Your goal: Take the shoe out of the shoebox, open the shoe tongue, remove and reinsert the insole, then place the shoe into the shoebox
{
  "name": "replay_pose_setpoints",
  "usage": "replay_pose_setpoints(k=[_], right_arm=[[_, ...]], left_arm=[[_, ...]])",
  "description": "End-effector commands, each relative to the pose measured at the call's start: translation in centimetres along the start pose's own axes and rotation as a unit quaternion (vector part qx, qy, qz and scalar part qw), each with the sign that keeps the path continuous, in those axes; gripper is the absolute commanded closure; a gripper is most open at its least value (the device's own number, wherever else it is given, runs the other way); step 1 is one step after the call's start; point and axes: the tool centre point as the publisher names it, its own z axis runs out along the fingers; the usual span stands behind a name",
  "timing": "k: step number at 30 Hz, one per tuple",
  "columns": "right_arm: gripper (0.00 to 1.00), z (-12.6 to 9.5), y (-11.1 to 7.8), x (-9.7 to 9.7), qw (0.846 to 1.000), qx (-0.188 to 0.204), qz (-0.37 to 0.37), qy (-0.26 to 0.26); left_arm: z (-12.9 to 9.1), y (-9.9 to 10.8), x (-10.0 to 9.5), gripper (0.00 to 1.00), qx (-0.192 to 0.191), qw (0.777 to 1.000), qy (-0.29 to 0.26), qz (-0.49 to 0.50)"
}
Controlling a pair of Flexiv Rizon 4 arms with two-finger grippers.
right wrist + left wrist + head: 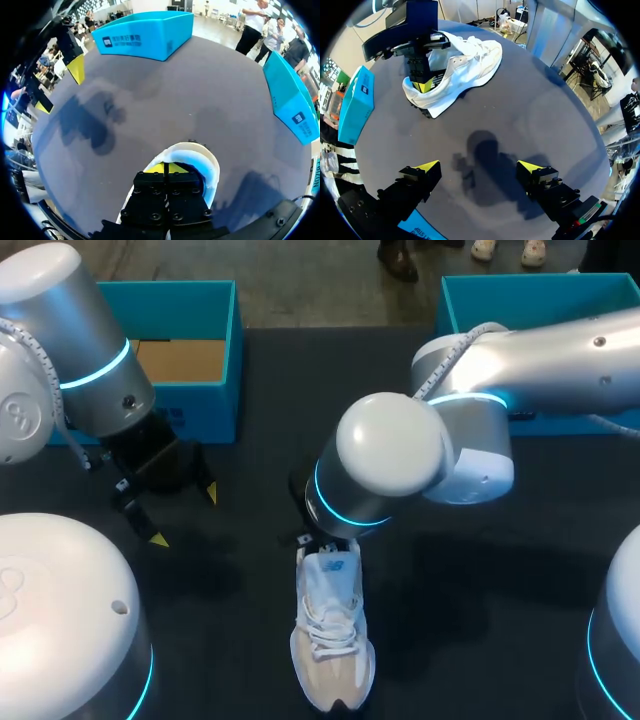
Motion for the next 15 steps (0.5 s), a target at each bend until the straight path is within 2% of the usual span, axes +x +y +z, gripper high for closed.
replay_pose_setpoints(k=[1, 15], right_arm=[[1.00, -0.6, -0.4, 0.0, 1.000, -0.003, 0.002, -0.014], [1.00, 2.3, -2.2, -1.6, 0.999, 0.021, 0.021, -0.017]], left_arm=[[0.0, 0.0, 0.1, 0.00, -0.001, 1.000, 0.000, 0.000], [0.0, 0.0, 0.1, 0.00, -0.001, 1.000, 0.000, 0.000]])
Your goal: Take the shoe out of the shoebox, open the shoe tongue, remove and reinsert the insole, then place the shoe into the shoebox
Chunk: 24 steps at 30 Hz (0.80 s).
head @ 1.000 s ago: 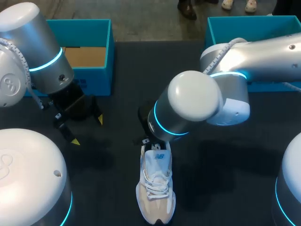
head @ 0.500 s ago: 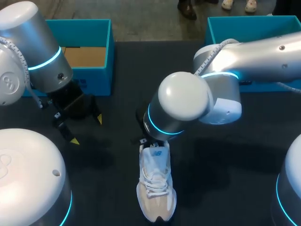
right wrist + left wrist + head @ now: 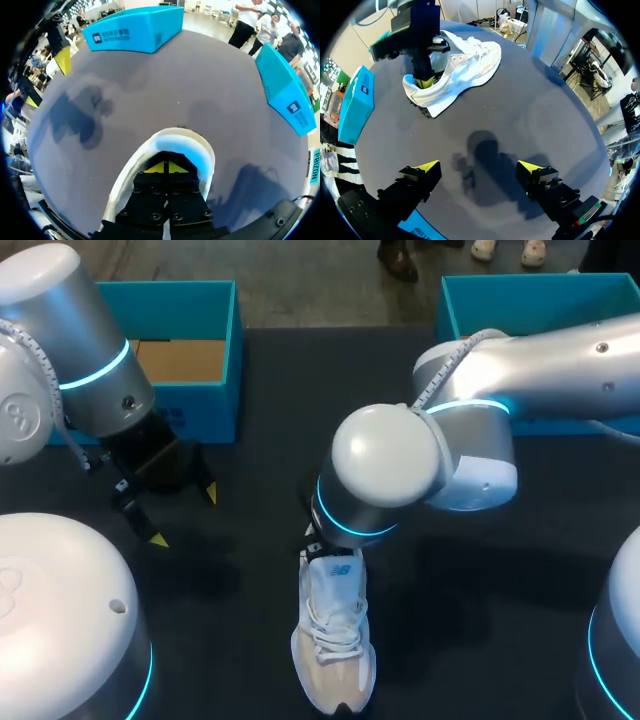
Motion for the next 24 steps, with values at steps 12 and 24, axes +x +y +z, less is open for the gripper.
replay_pose_setpoints(k=[12, 24], right_arm=[[1.00, -3.1, 0.4, 0.1, 0.998, -0.029, -0.007, -0.059], [1.00, -0.7, 0.8, -0.3, 0.994, -0.008, 0.018, -0.104]], left_arm=[[-0.1, 0.0, 0.0, 0.00, -0.001, 1.000, 0.001, 0.000], [-0.1, 0.0, 0.0, 0.00, -0.001, 1.000, 0.001, 0.000]])
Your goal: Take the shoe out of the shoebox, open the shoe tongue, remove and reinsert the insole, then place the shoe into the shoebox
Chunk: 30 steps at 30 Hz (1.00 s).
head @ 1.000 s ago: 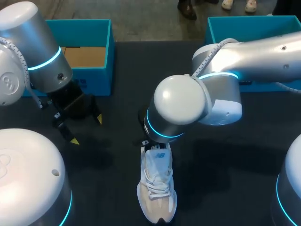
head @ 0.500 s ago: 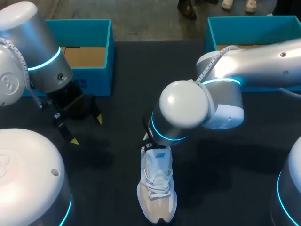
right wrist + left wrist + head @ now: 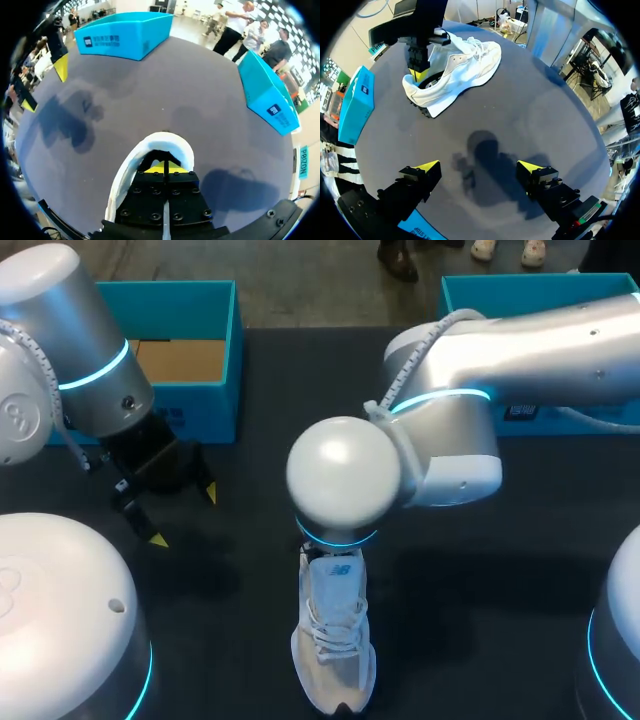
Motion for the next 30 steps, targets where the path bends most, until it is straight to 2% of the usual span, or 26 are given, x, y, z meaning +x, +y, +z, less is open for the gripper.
replay_pose_setpoints(k=[1, 14, 18, 23, 27, 30], right_arm=[[1.00, 1.8, 0.0, 1.0, 1.000, 0.007, 0.008, -0.017], [1.00, 4.6, -1.3, 0.1, 0.996, 0.021, 0.084, -0.034], [1.00, 5.4, -1.9, 0.7, 0.994, 0.033, 0.093, -0.044], [1.00, 6.2, -2.5, 1.8, 0.994, 0.041, 0.097, -0.028], [1.00, 5.7, -2.7, 2.4, 0.994, 0.039, 0.099, -0.018], [1.00, 4.3, -2.7, 2.5, 0.992, 0.027, 0.116, -0.031]], left_arm=[[0.0, 0.0, 0.0, 0.00, -0.001, 1.000, 0.001, 0.000], [0.0, 0.0, 0.0, 0.00, -0.001, 1.000, 0.001, 0.000], [0.0, 0.0, 0.0, 0.00, -0.001, 1.000, 0.001, 0.000], [0.0, 0.0, 0.0, 0.00, -0.001, 1.000, 0.001, 0.000], [0.0, 0.0, 0.0, 0.00, -0.001, 1.000, 0.001, 0.000], [0.0, 0.0, 0.0, 0.00, -0.001, 1.000, 0.001, 0.000]])
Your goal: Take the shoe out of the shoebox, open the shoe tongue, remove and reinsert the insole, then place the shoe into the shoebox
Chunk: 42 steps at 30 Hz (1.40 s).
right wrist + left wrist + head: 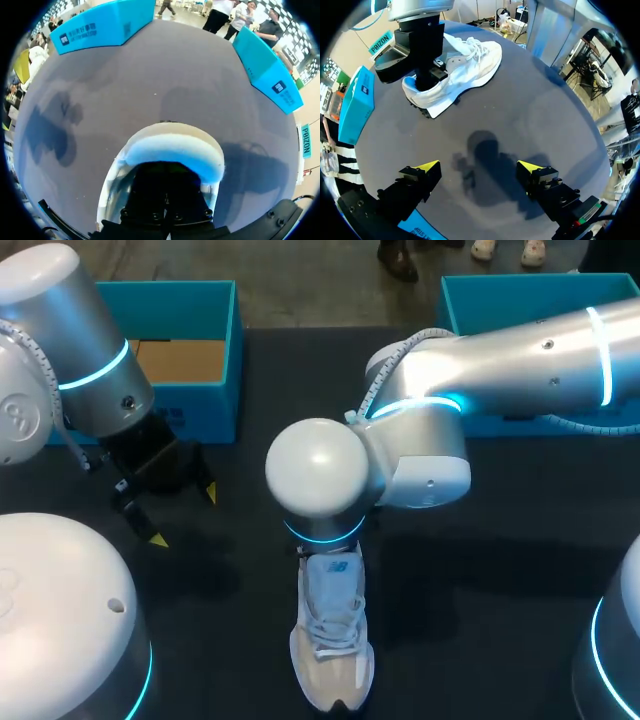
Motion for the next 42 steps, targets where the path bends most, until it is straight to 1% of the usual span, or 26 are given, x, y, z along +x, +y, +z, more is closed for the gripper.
replay_pose_setpoints(k=[1, 4, 9, 11, 13, 19, 23, 25, 30, 37, 40, 42], right_arm=[[1.00, -0.9, -1.7, 1.3, 0.997, -0.026, 0.063, -0.021], [1.00, -2.6, -1.7, 1.1, 0.995, -0.037, 0.085, -0.041], [1.00, -3.7, -1.7, 0.8, 0.990, -0.035, 0.114, -0.068], [1.00, -3.8, -1.7, 0.7, 0.990, -0.036, 0.122, -0.065], [1.00, -3.6, -1.9, 0.7, 0.987, -0.027, 0.134, -0.080], [1.00, -1.9, -2.7, 0.5, 0.980, -0.012, 0.172, -0.095], [1.00, -1.0, -3.4, 0.1, 0.975, -0.003, 0.205, -0.084], [1.00, -0.7, -3.7, 0.0, 0.974, 0.000, 0.212, -0.079], [1.00, -0.1, -4.1, 0.2, 0.975, 0.002, 0.218, -0.047], [1.00, -1.9, -3.4, 0.1, 0.982, -0.012, 0.188, 0.019], [1.00, -3.2, -2.8, 0.1, 0.986, -0.009, 0.162, 0.046], [1.00, -3.8, -2.5, 0.2, 0.987, -0.008, 0.151, 0.047]], left_arm=[[0.0, 0.0, 0.0, 0.00, -0.001, 1.000, 0.001, 0.000], [0.0, 0.0, 0.0, 0.00, -0.001, 1.000, 0.001, 0.000], [0.0, 0.0, 0.0, 0.00, -0.001, 1.000, 0.001, 0.000], [0.0, 0.0, 0.0, 0.00, -0.001, 1.000, 0.001, 0.000], [0.0, 0.0, 0.0, 0.00, -0.001, 1.000, 0.001, 0.000], [0.0, 0.0, 0.0, 0.00, -0.001, 1.000, 0.001, 0.000], [0.0, 0.0, 0.0, 0.00, -0.001, 1.000, 0.001, 0.000], [0.0, 0.0, 0.0, 0.00, -0.001, 1.000, 0.001, 0.000], [0.0, 0.0, 0.0, 0.00, -0.001, 1.000, 0.001, 0.000], [0.0, 0.0, 0.0, 0.00, -0.001, 1.000, 0.001, 0.000], [0.0, 0.0, 0.0, 0.00, -0.001, 1.000, 0.001, 0.000], [0.0, 0.0, 0.0, 0.00, -0.001, 1.000, 0.001, 0.000]])
